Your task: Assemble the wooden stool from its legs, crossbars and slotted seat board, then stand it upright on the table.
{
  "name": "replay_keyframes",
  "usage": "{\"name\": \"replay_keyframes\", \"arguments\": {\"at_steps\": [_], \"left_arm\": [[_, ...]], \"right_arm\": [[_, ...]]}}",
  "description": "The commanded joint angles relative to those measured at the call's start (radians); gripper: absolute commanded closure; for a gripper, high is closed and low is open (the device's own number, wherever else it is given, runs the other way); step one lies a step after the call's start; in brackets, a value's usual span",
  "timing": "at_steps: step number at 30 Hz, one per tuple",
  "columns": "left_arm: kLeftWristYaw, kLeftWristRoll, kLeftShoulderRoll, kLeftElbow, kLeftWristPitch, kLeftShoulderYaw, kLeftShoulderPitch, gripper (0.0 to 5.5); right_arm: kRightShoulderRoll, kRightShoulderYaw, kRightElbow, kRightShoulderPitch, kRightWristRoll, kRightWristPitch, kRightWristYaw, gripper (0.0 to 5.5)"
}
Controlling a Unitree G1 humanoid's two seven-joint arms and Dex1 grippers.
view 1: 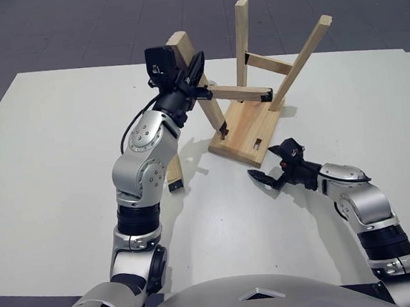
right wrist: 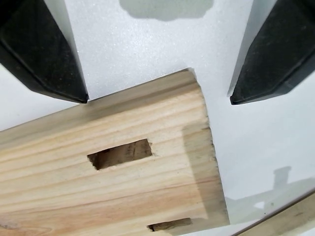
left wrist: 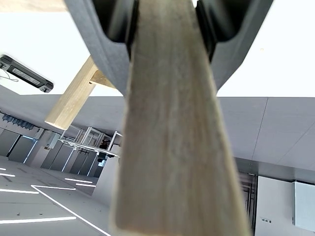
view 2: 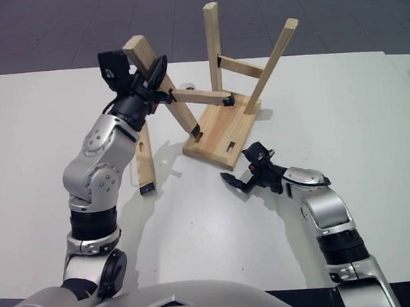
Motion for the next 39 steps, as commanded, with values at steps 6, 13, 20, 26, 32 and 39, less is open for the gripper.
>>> {"name": "replay_keyframes", "arguments": {"at_steps": [6,13,20,26,32,39], "left_arm": [[-0.038,0.068,0.002,0.072,-0.049,0.01,0.01,4.47],[-0.053,0.068,-0.014,0.07,-0.047,0.019,-0.021,4.47],[-0.059,0.078,-0.025,0.08,-0.051,0.013,-0.012,4.47],[-0.063,0.076,-0.033,0.079,-0.049,0.019,-0.019,4.47],[-0.064,0.085,-0.046,0.089,-0.052,0.008,-0.011,4.47],[-0.071,0.108,-0.046,0.102,-0.054,-0.02,0.004,4.47]], "right_arm": [[-0.004,-0.123,-0.108,0.077,0.084,0.071,-0.029,0.1],[0.017,-0.117,-0.116,0.077,0.095,0.087,-0.06,0.1],[0.025,-0.113,-0.106,0.067,0.093,0.09,-0.072,0.1],[0.025,-0.105,-0.108,0.072,0.09,0.091,-0.073,0.1],[0.024,-0.098,-0.091,0.065,0.078,0.09,-0.084,0.1],[0.015,-0.084,-0.072,0.065,0.061,0.085,-0.085,0.1]]}}
